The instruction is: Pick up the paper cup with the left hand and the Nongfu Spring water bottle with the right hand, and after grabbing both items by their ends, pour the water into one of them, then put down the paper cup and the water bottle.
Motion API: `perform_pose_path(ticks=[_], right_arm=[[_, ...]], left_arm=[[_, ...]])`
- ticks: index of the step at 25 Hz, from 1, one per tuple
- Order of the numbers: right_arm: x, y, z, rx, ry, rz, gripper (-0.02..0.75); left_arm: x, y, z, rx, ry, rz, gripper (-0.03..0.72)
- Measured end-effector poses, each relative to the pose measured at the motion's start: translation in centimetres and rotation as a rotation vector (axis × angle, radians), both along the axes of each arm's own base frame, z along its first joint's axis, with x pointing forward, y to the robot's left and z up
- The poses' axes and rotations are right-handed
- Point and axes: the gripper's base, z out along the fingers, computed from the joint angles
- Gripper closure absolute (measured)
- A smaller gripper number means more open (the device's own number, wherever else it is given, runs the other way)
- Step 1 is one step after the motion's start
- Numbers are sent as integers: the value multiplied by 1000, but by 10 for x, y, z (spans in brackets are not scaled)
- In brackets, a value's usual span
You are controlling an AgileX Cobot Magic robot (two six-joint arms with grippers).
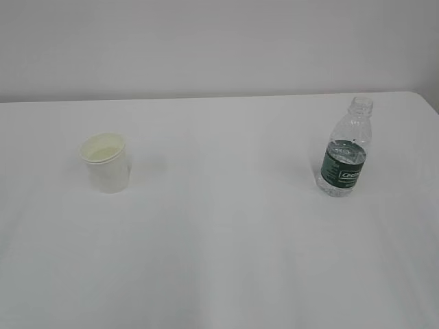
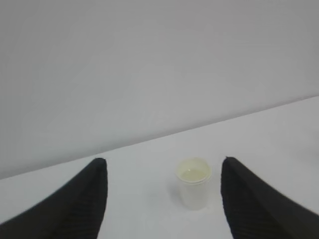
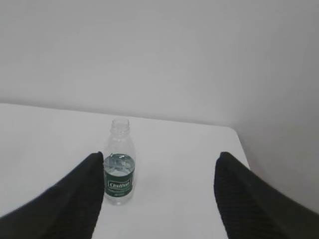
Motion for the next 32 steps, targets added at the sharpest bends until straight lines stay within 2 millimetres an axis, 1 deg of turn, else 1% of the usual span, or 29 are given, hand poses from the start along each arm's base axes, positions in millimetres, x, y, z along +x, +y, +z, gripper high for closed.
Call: perform_pose_path(ticks=[3,6,9,12,15,19,23,28,32], right_arm=[[-4,-2,1,-1,57,-16,211],[-6,-3,-1,6,114,-24,211],[-8,-1,-6,40,174,-13,211],[-10,1,-13,74,262,-2,211],[-14,1,-21,82,353,-3,215],[-18,0,-28,77,438,-12,218],[-28,1,-28,100,411,3,218],[-47,-2,-28,120,306,15,218],[-50,-2,-28,122,297,15,218]], left_arm=[[-4,1,-5,-18,65,-4,176],[-10,1,-4,-36,136,-11,183],[-16,4,-1,-30,198,-4,205],[-21,6,-5,-11,284,8,214],[-24,7,-13,9,374,17,218],[-27,6,-18,4,440,3,222],[-30,4,-19,-19,447,-20,223],[-39,6,-19,-41,401,-32,235],[-44,8,-19,-50,373,-34,239]])
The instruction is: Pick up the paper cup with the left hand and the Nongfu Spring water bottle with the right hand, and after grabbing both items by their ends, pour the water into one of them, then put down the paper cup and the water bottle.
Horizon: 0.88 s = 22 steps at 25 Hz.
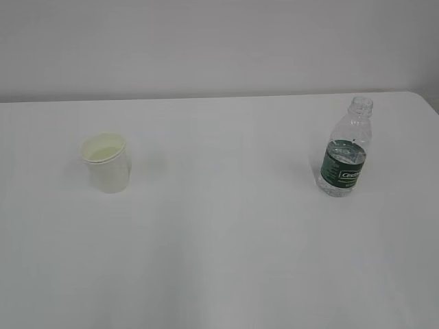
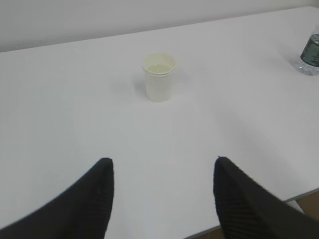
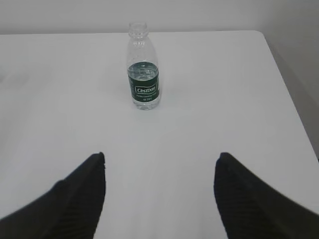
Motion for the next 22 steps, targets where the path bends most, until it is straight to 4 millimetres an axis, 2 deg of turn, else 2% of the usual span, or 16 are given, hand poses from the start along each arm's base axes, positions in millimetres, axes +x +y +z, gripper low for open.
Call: perform_pose_path(ticks=[9,22], right_arm=[[-5,-1,-7,-13,106,-4,223],[-8,-4,-11,-42,156,-25,253]], left_arm=[[-2,-1,-3,-7,44,-16,247],[-2,-2,-13,10,115,-20,247]])
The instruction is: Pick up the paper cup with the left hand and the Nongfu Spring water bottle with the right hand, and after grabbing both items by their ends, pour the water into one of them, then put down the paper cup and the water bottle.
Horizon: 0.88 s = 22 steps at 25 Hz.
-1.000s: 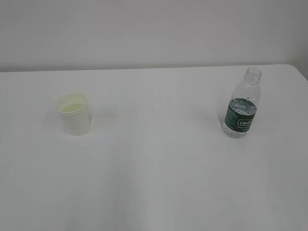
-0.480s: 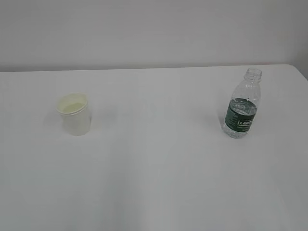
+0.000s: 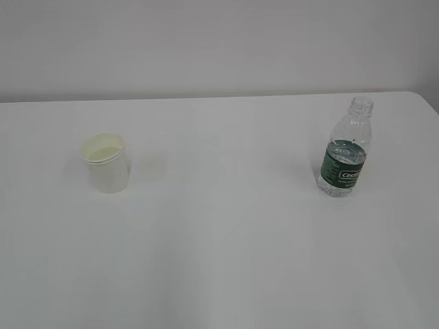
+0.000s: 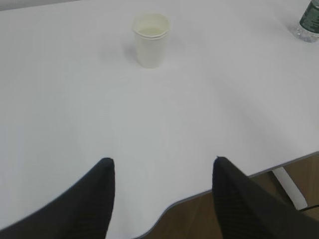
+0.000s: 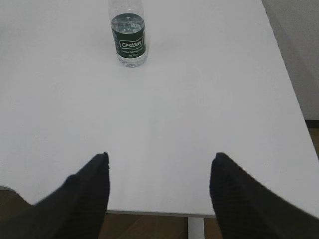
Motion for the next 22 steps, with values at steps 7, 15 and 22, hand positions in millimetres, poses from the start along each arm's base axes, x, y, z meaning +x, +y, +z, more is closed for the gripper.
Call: perform_pose_path(ticks=[7,15,22], right_arm=[[0,0,0,-2,2,-1,255],[0,0,0,-3,1,-2,256],[0,0,0,-3,1,-2,256]], left_arm=[[1,0,-1,7,2,4,249],[4,-1,-4,3,-11,4,255],[6,-1,-5,7,-14,8,284]])
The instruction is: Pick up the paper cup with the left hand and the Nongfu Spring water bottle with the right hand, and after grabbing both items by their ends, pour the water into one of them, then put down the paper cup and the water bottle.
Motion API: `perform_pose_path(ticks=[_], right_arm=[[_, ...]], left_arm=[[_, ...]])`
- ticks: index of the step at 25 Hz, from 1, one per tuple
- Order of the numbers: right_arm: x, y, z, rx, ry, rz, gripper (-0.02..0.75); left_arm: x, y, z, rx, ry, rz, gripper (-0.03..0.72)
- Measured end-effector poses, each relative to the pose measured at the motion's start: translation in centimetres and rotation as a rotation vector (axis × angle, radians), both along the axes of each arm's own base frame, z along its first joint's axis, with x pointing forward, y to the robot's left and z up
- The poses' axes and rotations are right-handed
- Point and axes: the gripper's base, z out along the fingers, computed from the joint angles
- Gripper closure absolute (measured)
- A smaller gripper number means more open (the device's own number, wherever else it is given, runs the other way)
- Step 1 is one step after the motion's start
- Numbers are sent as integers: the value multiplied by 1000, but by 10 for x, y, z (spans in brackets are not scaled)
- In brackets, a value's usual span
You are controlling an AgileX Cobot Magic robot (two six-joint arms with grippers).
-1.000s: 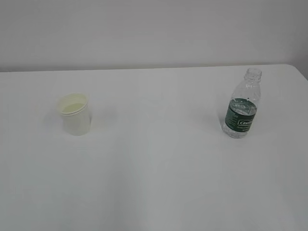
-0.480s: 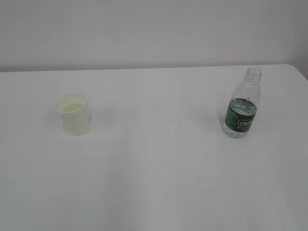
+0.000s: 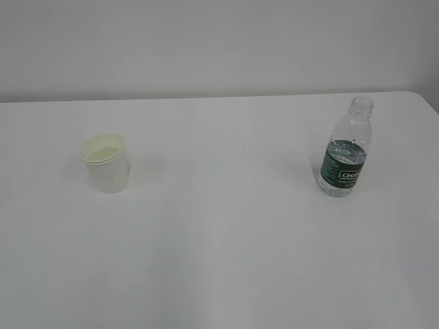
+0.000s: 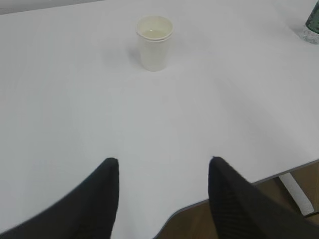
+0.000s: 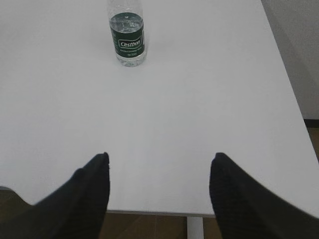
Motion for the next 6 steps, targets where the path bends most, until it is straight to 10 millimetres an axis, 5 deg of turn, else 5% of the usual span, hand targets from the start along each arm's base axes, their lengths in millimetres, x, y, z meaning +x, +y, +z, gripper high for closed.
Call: perform_pose_path(ticks=[6], right_arm=[[0,0,0,0,0,0,256]], left_arm=[[0,0,0,-1,-2,0,290]])
